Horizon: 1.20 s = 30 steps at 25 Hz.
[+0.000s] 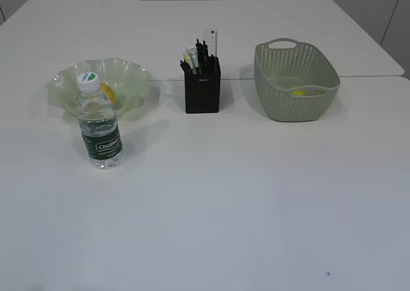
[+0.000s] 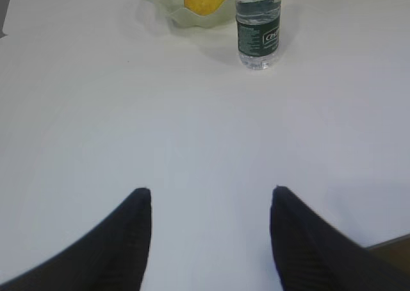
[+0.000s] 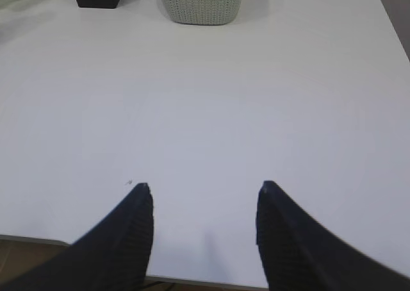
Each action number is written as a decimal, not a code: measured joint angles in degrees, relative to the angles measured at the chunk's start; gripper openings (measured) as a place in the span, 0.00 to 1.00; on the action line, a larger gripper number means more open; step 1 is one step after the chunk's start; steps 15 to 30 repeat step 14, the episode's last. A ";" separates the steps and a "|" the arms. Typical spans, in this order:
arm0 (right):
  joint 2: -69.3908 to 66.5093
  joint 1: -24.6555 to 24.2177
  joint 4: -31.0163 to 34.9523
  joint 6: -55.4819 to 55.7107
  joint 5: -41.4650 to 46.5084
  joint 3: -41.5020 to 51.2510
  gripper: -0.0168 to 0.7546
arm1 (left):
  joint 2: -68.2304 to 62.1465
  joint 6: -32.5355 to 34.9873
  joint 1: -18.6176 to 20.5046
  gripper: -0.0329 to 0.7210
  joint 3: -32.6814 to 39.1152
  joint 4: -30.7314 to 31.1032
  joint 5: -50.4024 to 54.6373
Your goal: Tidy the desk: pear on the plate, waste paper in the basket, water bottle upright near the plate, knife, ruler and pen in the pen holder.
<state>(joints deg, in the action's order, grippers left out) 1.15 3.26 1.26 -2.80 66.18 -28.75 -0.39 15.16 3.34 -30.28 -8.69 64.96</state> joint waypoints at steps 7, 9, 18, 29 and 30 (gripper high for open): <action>0.00 0.00 0.00 0.00 0.00 0.00 0.52 | 0.00 0.00 0.00 0.64 0.00 0.00 0.00; 0.00 0.00 0.00 0.00 0.00 0.00 0.52 | 0.00 0.00 0.00 0.64 0.00 0.00 0.00; 0.00 0.00 0.00 0.00 0.00 0.00 0.52 | 0.00 0.00 0.00 0.64 0.00 0.00 0.00; 0.00 0.00 0.00 0.00 0.00 0.00 0.52 | 0.00 0.00 0.00 0.64 0.00 0.00 0.00; 0.00 0.00 0.00 0.00 0.00 0.00 0.52 | 0.00 0.00 0.00 0.64 0.00 0.00 0.00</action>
